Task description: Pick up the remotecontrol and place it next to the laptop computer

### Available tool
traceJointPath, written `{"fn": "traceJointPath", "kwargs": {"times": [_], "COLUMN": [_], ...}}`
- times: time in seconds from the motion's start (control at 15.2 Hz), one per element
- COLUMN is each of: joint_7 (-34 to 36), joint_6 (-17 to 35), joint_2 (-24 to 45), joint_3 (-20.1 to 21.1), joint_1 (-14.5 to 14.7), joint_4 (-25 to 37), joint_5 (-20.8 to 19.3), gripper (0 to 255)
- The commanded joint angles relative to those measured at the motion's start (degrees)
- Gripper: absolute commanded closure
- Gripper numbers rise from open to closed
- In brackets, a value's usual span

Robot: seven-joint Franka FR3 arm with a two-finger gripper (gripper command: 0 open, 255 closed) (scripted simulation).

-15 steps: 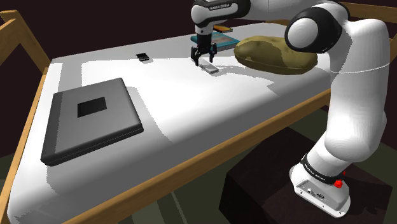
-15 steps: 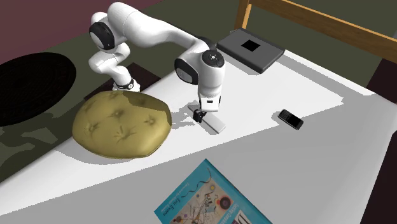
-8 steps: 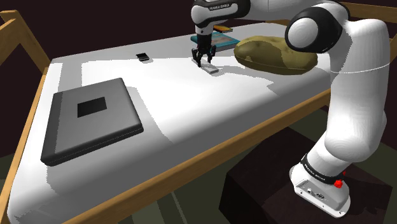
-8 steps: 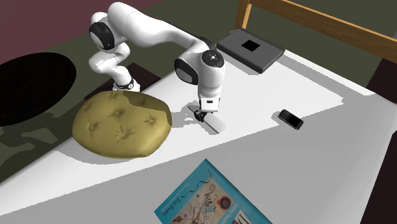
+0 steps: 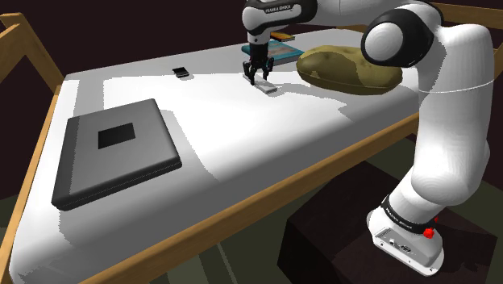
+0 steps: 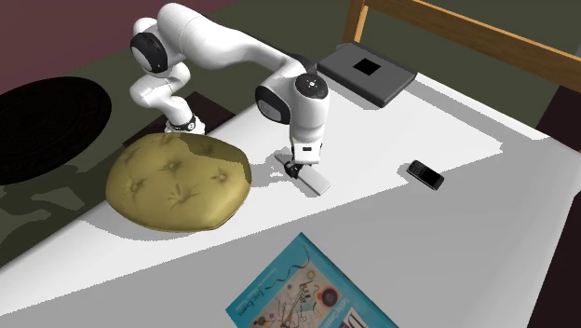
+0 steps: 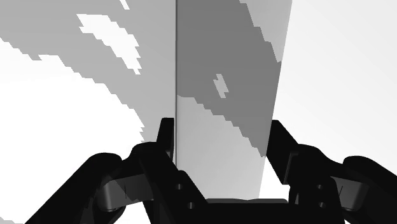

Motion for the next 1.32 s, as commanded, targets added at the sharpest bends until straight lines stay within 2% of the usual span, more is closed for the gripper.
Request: {"fn": "traceJointPath", "kwargs": {"times": [0.0, 0.73, 1.25], "joint_7": [0.00, -0.04, -0.08], "joint_6": [-0.76, -9.98, -18.30], "joint_2": [-0.01, 1.24, 4.54], "joint_3": [0.00, -0.01, -0.01], "joint_1": [0.00, -0.04, -0.09], "joint_4": [0.74, 11.21, 22.84], "joint_5": [0.00, 0.02, 0.05], "gripper": [255, 255, 255]}}
